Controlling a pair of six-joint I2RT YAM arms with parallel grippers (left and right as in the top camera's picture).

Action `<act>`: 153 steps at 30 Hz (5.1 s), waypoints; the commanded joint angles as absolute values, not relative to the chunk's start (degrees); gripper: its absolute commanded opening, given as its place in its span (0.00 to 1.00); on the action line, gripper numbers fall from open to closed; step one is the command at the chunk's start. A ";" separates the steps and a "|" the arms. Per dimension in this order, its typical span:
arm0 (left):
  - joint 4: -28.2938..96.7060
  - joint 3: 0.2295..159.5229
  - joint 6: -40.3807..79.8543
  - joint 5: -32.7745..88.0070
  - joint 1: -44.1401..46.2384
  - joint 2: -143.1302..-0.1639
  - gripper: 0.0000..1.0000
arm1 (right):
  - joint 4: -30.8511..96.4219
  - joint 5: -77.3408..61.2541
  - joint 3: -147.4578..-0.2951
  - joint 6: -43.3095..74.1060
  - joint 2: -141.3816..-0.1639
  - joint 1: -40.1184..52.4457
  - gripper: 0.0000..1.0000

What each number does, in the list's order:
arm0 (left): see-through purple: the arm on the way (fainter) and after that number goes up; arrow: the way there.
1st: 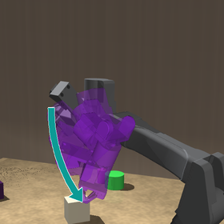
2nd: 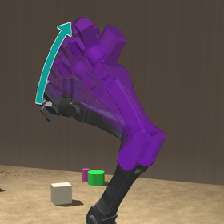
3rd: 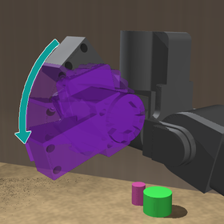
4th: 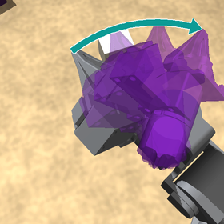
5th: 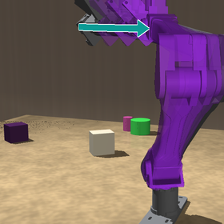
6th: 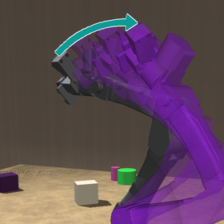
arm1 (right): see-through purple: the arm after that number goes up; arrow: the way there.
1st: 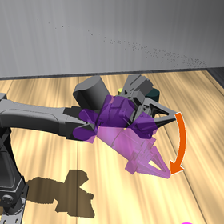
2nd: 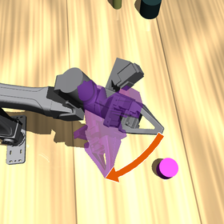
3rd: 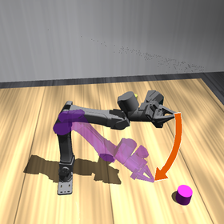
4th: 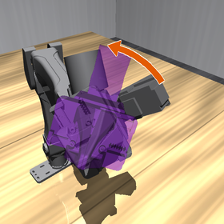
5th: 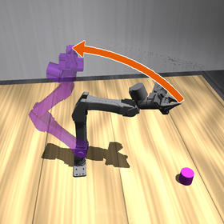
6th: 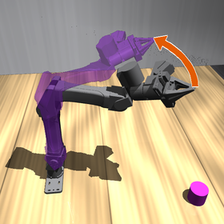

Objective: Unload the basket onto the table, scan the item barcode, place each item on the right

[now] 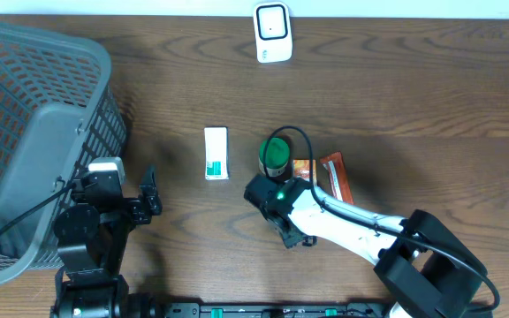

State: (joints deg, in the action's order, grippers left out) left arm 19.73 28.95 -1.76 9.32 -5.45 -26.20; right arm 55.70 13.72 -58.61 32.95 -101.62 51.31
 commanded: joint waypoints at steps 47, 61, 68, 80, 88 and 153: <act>19.75 28.93 -2.57 9.85 -5.32 -26.11 0.88 | 58.37 2.96 -57.52 28.99 -101.60 31.14 0.01; 19.75 28.93 -2.57 9.85 -5.32 -26.11 0.88 | 60.97 6.57 -61.39 27.14 -96.64 30.24 0.01; 19.75 28.93 -2.57 9.85 -5.32 -26.11 0.88 | 57.71 5.63 -61.82 23.62 -96.62 24.58 0.35; 19.75 28.93 -2.57 9.85 -5.32 -26.11 0.88 | 50.33 -22.46 -63.61 -2.02 -96.73 7.88 0.97; 19.75 28.93 -2.57 9.85 -5.32 -26.11 0.88 | 49.87 -28.60 -63.33 -12.10 -96.77 5.34 0.99; 19.75 28.93 -2.57 9.85 -5.32 -26.11 0.88 | 53.63 -43.31 -64.01 -13.26 -104.79 5.50 0.01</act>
